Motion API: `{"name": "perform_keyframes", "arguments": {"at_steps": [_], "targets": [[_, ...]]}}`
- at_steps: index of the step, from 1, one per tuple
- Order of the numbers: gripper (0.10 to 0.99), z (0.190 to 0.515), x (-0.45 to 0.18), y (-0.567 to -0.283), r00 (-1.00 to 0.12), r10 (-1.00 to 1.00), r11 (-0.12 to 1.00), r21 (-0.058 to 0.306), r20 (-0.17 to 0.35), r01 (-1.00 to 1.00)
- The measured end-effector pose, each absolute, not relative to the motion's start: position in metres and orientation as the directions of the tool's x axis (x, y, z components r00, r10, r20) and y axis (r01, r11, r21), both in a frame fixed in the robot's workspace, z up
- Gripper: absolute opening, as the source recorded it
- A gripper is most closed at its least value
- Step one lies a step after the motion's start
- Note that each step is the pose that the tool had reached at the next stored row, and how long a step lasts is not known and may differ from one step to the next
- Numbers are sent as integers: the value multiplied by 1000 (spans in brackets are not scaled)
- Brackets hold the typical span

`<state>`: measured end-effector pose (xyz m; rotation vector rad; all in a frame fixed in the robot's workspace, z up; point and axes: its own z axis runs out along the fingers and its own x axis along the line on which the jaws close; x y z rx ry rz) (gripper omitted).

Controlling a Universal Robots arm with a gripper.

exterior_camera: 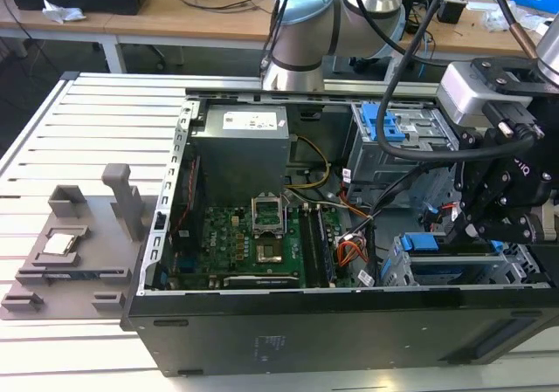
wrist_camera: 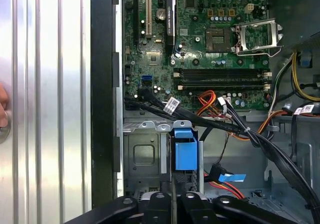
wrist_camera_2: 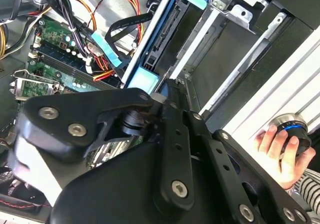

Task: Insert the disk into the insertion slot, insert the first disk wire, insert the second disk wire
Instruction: 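Insert the first disk wire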

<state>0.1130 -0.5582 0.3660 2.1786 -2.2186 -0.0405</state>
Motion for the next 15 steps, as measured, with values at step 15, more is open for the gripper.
{"name": "perform_keyframes", "arguments": {"at_steps": [15], "targets": [[302, 366, 135, -541, -10, -1000, 10, 41, 5, -999]]}}
